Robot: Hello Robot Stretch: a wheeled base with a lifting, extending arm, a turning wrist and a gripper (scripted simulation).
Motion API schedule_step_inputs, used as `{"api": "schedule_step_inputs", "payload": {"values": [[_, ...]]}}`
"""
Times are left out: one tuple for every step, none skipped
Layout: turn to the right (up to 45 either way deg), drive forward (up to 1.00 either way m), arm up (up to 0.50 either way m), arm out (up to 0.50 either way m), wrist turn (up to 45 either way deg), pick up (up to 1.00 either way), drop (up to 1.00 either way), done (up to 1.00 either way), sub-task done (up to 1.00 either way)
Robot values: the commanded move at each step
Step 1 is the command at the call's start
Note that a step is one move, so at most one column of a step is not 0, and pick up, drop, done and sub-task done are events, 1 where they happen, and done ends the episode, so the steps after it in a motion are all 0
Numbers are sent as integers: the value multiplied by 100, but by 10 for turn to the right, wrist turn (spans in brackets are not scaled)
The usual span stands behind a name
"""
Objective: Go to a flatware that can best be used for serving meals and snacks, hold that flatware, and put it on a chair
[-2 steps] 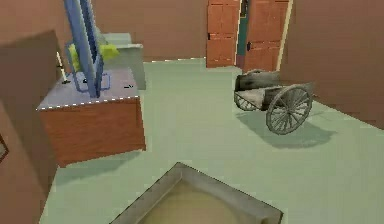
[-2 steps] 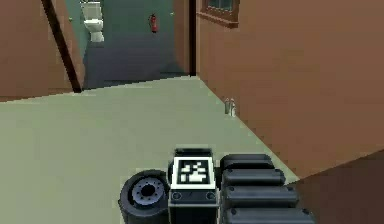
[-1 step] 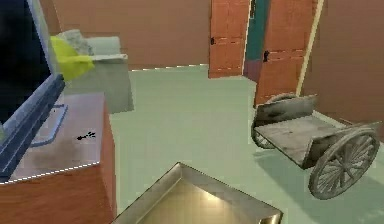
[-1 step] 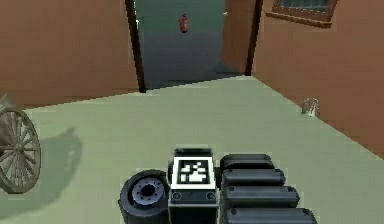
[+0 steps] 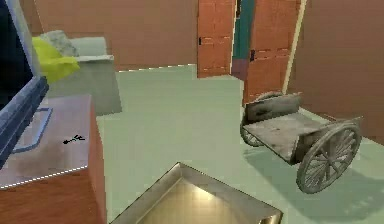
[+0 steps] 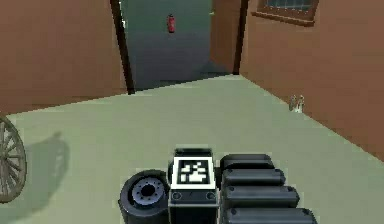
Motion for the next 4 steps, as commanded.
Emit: {"api": "schedule_step_inputs", "payload": {"values": [[0, 85, 0, 0, 0, 0, 0, 0, 0], [0, 100, 0, 0, 0, 0, 0, 0, 0], [0, 15, 0, 0, 0, 0, 0, 0, 0], [120, 0, 0, 0, 0, 0, 0, 0, 0]]}}
